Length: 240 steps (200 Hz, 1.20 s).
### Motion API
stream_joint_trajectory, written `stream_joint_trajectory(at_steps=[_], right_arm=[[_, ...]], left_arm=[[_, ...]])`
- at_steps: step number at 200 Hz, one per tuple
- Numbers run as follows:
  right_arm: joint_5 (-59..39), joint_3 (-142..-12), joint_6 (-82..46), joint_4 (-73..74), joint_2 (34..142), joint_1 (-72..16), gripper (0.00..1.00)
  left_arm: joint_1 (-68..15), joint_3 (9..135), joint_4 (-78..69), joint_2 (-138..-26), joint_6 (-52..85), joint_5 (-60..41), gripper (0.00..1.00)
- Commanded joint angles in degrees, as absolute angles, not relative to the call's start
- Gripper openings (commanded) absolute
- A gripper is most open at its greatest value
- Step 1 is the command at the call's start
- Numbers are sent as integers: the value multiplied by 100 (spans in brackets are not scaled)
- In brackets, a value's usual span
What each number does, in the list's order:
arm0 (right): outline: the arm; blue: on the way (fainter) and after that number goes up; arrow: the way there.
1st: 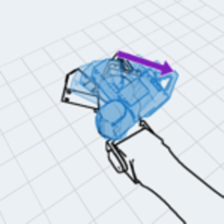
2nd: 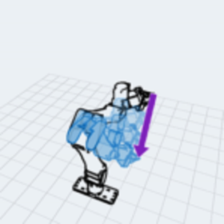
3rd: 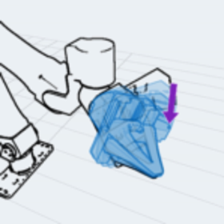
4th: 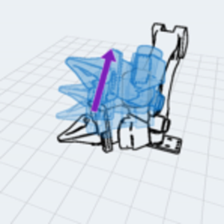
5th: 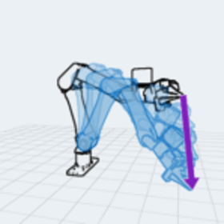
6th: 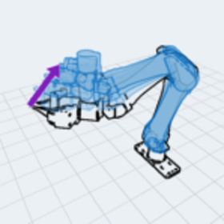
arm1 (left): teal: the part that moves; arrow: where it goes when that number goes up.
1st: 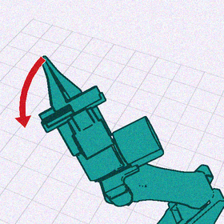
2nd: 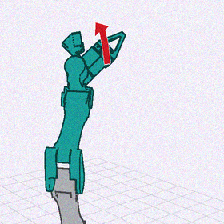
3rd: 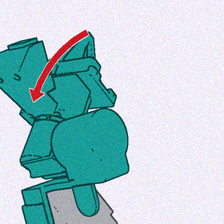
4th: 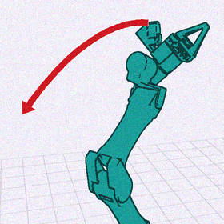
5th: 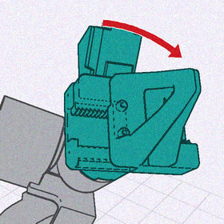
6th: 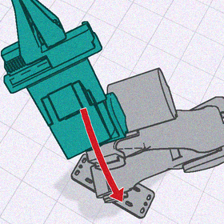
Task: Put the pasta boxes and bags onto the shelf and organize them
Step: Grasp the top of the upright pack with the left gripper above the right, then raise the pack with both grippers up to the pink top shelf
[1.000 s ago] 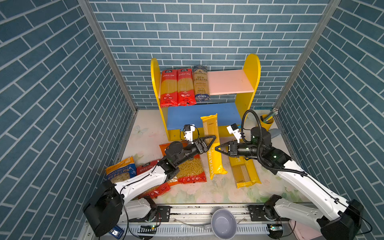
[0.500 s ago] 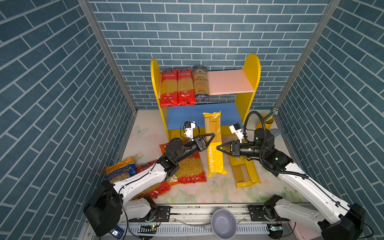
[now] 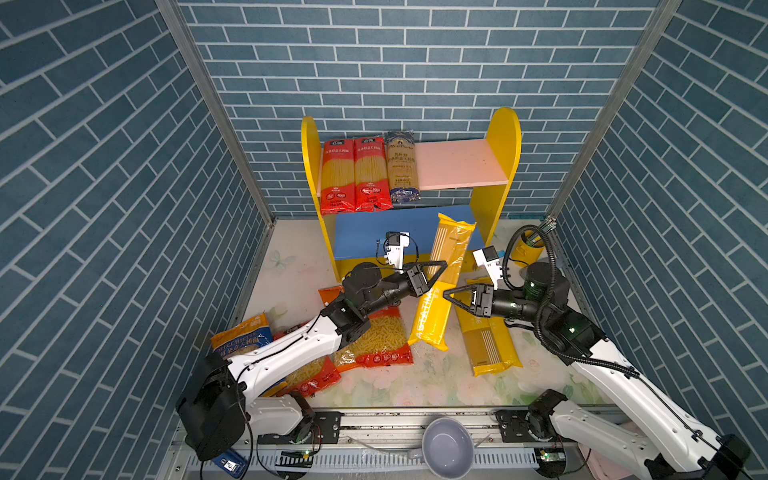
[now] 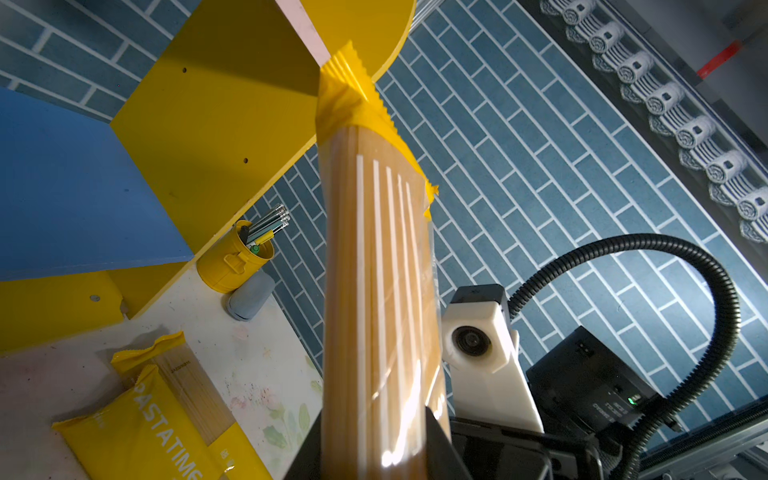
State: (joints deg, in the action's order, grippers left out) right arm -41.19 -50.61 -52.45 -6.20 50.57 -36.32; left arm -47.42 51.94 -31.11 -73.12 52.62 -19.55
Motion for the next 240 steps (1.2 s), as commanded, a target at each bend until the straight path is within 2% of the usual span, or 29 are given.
stream_joint_trajectory(at_steps=[1,31,82,107,135,156,196,240], right_arm=[[-4038,-4992,-4958,-421,4948,-3673,20],[-4043,-5077,-4918,-412,4973,-3674,23],[-3754,-5295,-4507,-959,4957,-3673,32],[-3437,-5372,-4258,-1272,4922,-3674,44],[-3301,-5431,-4173,-1205,4955,-3674,64],[-3387,-5436,-4276,-864,5017,-3676,72],[-3472,-5340,-4932,538,5265,-3682,74],[-3514,-5279,-5776,2386,5740,-3699,74]], left_arm=[[-4966,5682,-3247,-7174,4870,-2276,0],[-4976,5864,-3167,-7077,4772,-2120,0],[-4975,6313,-3105,-7075,4676,-1756,0],[-4974,6882,-2670,-7077,4369,-1531,0],[-4918,7372,-2369,-7134,4169,-1132,0],[-4863,7560,-2459,-7225,4212,-627,0],[-4860,8022,-2996,-7655,4227,226,0],[-4860,8408,-3316,-8070,4198,640,0]])
